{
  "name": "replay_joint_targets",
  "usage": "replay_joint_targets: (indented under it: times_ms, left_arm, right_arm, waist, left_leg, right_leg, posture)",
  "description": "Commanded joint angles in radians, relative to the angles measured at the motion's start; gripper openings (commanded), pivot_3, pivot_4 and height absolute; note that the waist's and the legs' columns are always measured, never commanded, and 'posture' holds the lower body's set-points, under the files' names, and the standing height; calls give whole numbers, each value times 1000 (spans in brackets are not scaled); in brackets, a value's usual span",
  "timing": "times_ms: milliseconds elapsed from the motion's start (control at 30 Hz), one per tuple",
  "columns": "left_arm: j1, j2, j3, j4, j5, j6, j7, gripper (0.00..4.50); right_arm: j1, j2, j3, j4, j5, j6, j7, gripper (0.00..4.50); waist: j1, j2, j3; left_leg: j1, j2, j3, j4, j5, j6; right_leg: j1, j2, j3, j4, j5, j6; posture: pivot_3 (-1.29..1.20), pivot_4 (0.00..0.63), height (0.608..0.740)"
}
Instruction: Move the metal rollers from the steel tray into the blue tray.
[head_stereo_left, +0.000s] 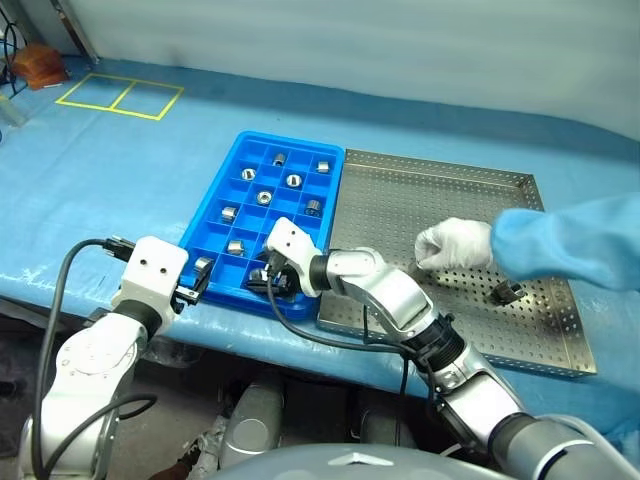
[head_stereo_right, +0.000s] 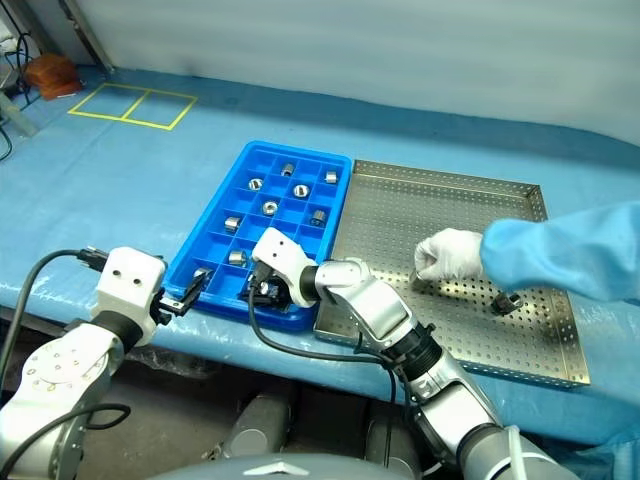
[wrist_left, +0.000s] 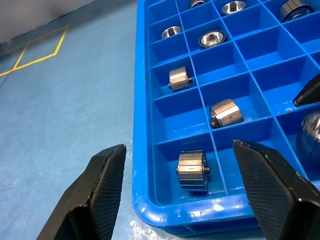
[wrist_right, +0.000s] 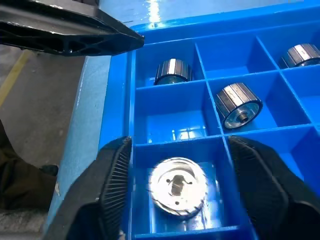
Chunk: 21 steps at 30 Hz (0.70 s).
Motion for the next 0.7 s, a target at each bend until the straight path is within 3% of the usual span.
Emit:
replay_joint_targets:
  times_ms: [33, 300, 433, 700]
  left_arm:
    - [-25, -31, -46, -27, -38, -76, -21, 3698]
    - [-152, -135, -232, 104, -77, -169, -40, 3698]
    - [-266, -192, -316, 264, -79, -250, -61, 3698]
    - [-416, -271, -446, 553, -75, -390, -151, 3698]
  right_arm:
    - [15, -4, -70, -104, 18, -40, -13, 3361]
    - [109, -83, -258, -268, 19, 57, -144, 3361]
    - [173, -169, -341, -311, -28, 106, -223, 3361]
    - [258, -228, -421, -285, -97, 156, -343, 3361]
  waist:
    - [3, 0, 0]
    - [13, -1, 0]
    - [-2, -1, -1]
    - [-75, -1, 0]
  left_leg:
    - [0, 0, 0, 0, 0, 0]
    - [0, 0, 0, 1, 0, 0]
    - [-1, 0, 0, 1, 0, 0]
    - [-3, 0, 0, 2, 0, 0]
  right_leg:
    - [0, 0, 0, 0, 0, 0]
    - [1, 0, 0, -1, 0, 0]
    - [0, 0, 0, -1, 0, 0]
    - [0, 0, 0, -2, 0, 0]
  posture:
    - [409, 150, 740]
    - [333, 150, 740]
    - [272, 150, 740]
    - [156, 150, 740]
